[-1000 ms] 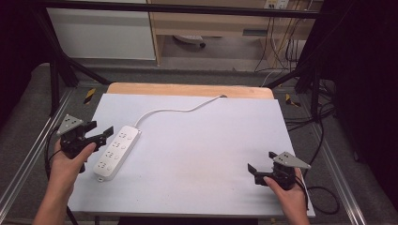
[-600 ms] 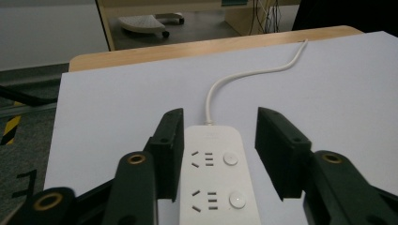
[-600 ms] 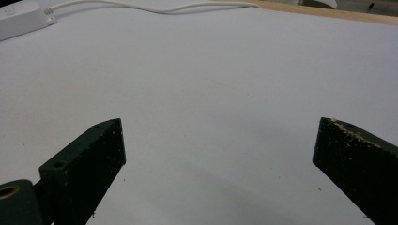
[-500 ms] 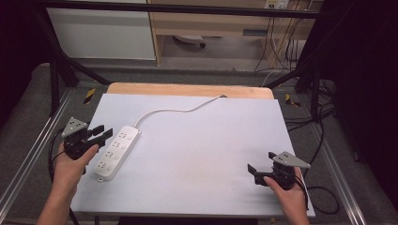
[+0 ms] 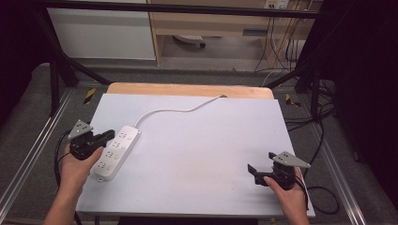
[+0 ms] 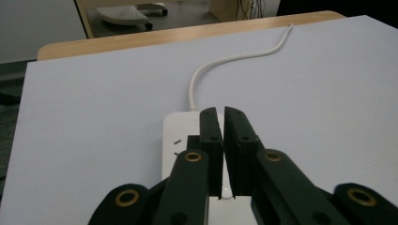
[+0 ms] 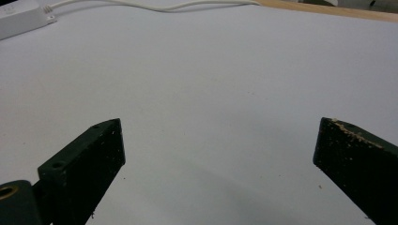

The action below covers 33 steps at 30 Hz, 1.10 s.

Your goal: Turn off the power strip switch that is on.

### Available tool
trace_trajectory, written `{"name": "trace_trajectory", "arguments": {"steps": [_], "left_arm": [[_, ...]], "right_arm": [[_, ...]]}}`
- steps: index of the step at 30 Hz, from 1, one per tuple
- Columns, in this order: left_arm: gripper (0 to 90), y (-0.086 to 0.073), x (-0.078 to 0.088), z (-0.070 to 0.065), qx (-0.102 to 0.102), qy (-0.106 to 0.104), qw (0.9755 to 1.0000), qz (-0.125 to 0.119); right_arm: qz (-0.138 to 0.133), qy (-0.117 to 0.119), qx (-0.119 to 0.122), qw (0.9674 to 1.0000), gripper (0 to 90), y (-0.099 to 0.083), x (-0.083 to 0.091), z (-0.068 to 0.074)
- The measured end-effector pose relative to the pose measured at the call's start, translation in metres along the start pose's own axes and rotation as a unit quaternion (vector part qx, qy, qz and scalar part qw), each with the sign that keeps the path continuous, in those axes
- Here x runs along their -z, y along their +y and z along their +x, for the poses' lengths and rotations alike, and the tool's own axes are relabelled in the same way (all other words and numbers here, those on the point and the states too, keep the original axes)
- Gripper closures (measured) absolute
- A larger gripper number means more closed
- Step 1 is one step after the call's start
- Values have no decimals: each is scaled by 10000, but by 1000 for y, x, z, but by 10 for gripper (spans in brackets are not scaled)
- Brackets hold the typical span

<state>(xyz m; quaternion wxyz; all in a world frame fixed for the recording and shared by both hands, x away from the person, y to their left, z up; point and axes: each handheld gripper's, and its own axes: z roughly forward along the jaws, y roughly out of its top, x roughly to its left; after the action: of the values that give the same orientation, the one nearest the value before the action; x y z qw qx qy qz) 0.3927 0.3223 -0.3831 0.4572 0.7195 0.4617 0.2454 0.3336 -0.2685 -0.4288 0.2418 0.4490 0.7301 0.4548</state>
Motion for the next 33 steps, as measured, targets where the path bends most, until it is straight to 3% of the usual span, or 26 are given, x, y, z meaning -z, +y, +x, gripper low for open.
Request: {"name": "trace_trajectory", "arguments": {"steps": [7, 17, 33], "left_arm": [[900, -6, -7, 1, 67, -91, 9999, 120], [900, -18, -23, 1, -73, -104, 9983, 562], [900, -23, -32, -2, -108, -134, 9965, 824]], "right_arm": [[7, 3, -3, 10000, 29, 0, 0, 0], [35, 18, -28, 10000, 29, 0, -1, 0], [52, 29, -27, 10000, 30, 0, 0, 0]]}}
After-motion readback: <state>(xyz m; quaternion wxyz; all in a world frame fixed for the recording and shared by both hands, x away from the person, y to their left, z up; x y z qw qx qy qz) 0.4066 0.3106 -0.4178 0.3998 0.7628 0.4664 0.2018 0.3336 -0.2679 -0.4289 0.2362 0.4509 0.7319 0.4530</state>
